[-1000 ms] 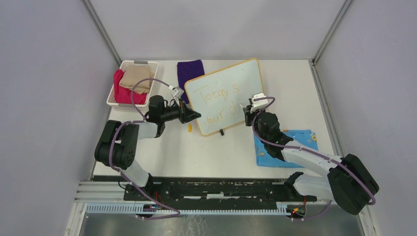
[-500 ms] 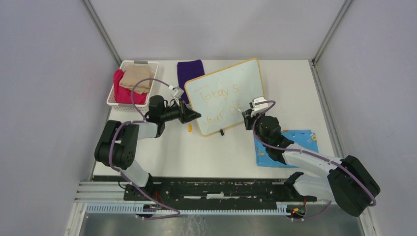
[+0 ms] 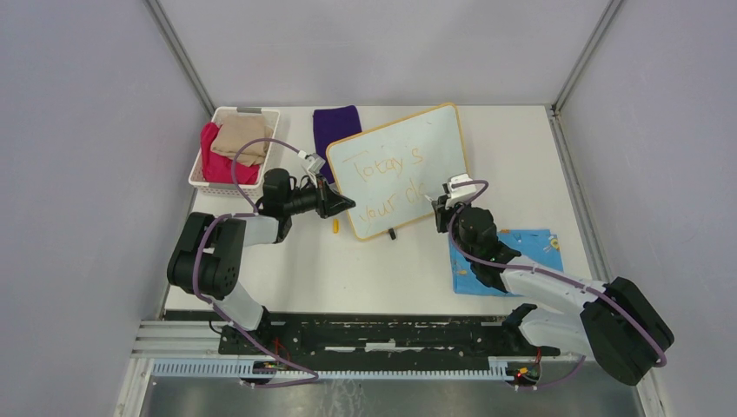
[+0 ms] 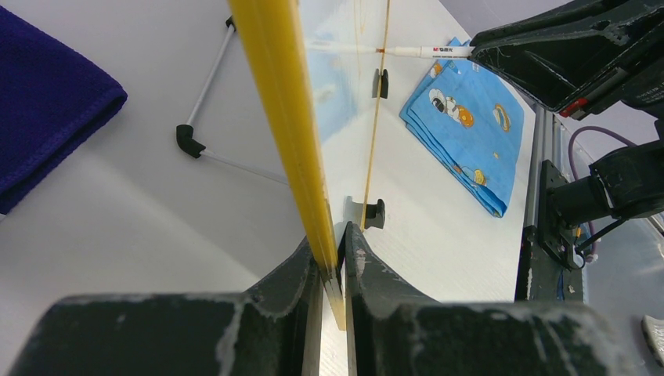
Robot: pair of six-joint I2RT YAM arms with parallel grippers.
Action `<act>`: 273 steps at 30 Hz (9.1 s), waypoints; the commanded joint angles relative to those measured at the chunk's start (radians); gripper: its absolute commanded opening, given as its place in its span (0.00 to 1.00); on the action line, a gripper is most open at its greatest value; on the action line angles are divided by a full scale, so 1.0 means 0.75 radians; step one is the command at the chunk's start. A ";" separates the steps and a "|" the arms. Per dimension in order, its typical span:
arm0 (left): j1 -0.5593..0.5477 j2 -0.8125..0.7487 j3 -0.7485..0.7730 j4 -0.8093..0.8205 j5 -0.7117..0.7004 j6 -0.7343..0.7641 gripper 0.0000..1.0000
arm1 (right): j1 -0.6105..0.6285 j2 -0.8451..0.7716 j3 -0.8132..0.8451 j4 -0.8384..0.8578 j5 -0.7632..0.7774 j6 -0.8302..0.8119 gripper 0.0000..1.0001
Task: Write a sentence on the whiteboard
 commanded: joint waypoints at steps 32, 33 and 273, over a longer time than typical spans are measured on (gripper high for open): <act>-0.022 0.048 -0.007 -0.159 -0.139 0.156 0.02 | -0.014 0.017 0.070 0.026 0.016 -0.004 0.00; -0.022 0.048 -0.008 -0.161 -0.139 0.157 0.02 | -0.015 0.013 0.064 0.023 0.015 -0.002 0.00; -0.040 0.051 0.017 -0.228 -0.169 0.185 0.02 | -0.376 0.043 -0.085 0.264 -0.160 0.529 0.00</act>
